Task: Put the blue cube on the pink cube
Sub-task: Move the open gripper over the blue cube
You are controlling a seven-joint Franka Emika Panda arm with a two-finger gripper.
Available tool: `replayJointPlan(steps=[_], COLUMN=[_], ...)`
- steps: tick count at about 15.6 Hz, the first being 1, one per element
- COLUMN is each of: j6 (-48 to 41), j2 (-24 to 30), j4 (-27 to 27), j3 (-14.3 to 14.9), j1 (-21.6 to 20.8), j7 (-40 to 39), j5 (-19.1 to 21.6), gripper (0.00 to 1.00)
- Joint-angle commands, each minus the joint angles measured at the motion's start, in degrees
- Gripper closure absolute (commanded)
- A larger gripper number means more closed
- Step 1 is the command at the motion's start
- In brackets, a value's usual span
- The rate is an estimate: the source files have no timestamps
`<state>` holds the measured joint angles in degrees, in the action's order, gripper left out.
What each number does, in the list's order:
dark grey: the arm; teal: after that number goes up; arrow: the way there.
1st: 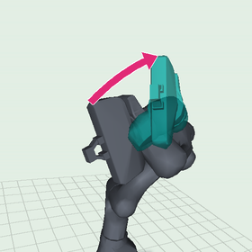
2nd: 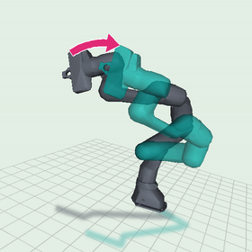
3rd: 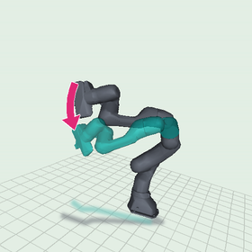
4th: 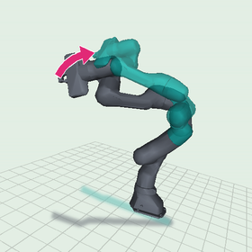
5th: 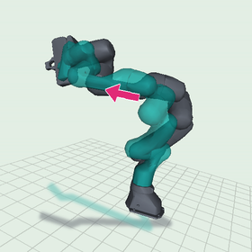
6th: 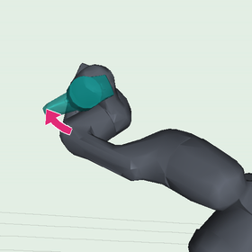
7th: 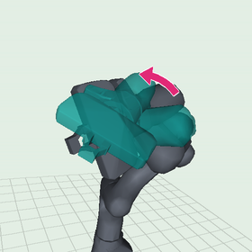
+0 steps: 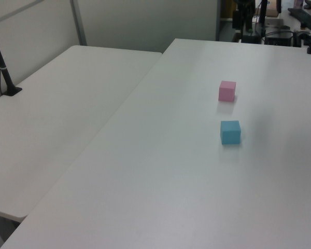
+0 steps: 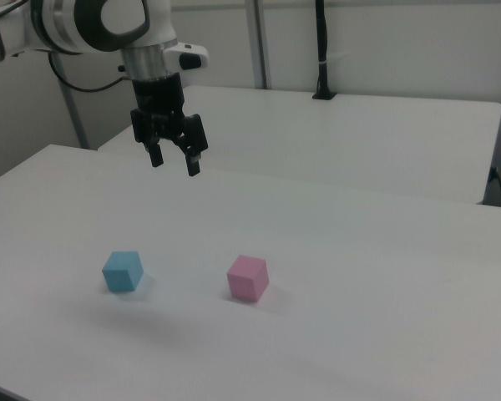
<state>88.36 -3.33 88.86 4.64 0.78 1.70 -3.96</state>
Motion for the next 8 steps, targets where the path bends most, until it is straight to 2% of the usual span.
replayJointPlan(steps=[1, 8], j6=[0.8, 0.8], j2=[-1.0, -0.9], j4=[0.2, 0.4], j3=[-1.1, -1.1], j1=[0.1, 0.0], j7=[0.2, -1.3], j5=[0.1, 1.1], gripper=[0.0, 0.0])
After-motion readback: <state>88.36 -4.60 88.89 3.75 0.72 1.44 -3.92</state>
